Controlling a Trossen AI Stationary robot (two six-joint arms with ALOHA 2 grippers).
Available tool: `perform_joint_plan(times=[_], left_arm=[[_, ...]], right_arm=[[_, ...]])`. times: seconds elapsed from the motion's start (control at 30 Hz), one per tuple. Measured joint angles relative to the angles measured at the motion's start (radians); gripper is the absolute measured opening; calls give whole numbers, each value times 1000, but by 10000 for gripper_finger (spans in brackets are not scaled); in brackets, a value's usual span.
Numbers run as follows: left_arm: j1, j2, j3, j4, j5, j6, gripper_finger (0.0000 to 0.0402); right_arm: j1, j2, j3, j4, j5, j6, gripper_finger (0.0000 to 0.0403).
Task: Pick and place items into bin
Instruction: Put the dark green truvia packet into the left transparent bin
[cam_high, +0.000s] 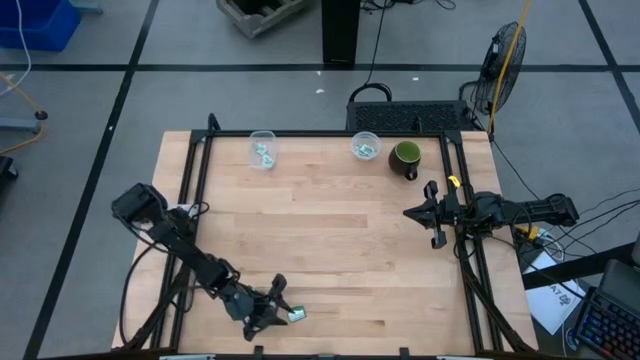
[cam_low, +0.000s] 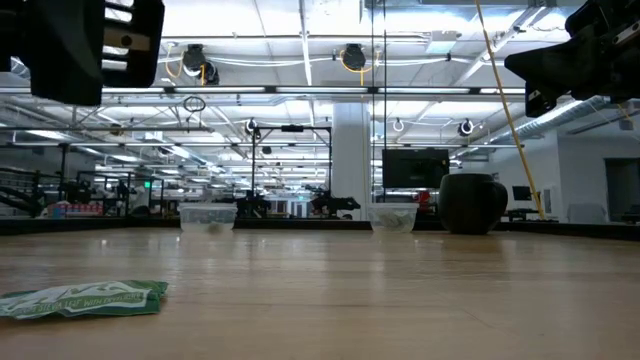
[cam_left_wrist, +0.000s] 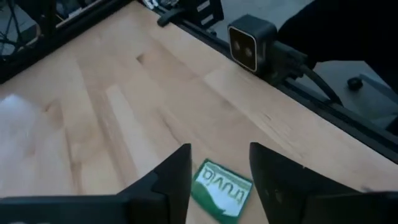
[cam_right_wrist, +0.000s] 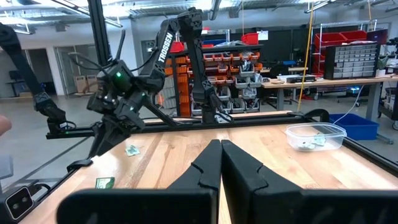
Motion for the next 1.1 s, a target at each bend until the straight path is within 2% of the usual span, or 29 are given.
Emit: perform_joint_plan(times=[0.17,0.37,0.83,0.93,1.1], left_arm=[[-4,117,69,-39,10,1,178],[-9,179,98,-50,4,-21,179],[1,191,102,-117,-16,-79,178],[15,191,102,-140,-16,-91,164],[30,191,102,-151,3,-91,116]], right_arm=[[0,0,0,0,0,0,4],[0,0,0,0,0,0,4],[0,0,0,0,0,0,4],[0,0,0,0,0,0,4],[0,0,0,0,0,0,4]])
